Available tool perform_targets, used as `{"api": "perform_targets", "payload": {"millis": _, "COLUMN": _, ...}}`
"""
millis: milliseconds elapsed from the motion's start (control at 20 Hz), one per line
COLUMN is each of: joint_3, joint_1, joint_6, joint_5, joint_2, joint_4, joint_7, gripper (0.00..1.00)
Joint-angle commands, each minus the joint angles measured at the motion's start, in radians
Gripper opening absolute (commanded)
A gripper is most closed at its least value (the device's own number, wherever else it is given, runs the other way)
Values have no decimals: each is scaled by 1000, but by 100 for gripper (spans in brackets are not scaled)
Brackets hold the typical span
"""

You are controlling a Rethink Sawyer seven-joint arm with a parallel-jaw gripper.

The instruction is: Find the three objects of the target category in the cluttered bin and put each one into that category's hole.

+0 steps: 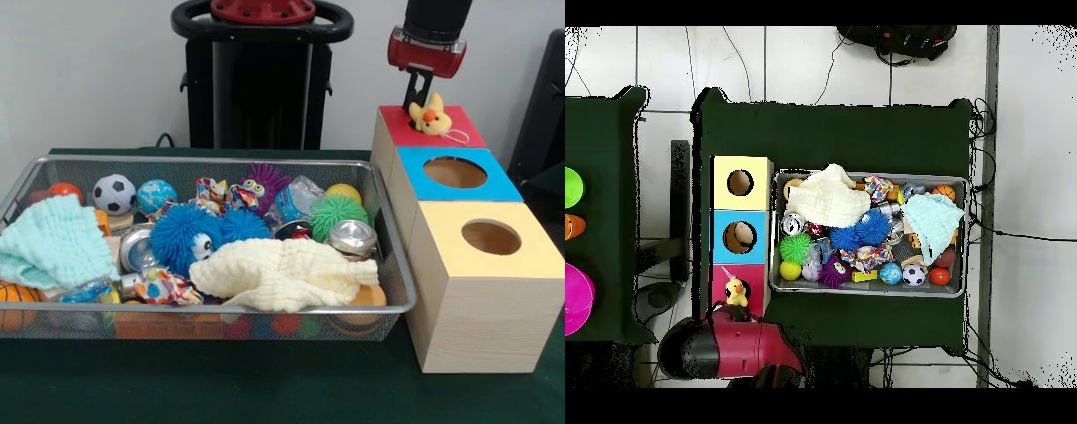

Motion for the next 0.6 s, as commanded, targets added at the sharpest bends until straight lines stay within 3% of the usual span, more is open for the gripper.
{"api": "perform_targets", "payload": {"millis": 50, "joint_3": 65, "joint_1": 16, "joint_6": -109, "joint_5": -35, "joint_2": 117, "joint_4": 54, "joint_7": 136, "gripper": 0}}
{"api": "perform_targets", "payload": {"millis": 350, "joint_3": 67, "joint_1": 0, "joint_6": -52, "joint_5": -29, "joint_2": 85, "joint_4": 46, "joint_7": 115, "gripper": 0}}
{"api": "perform_targets", "payload": {"millis": 600, "joint_3": 54, "joint_1": -30, "joint_6": 175, "joint_5": -25, "joint_2": -40, "joint_4": 2, "joint_7": 58, "gripper": 0}}
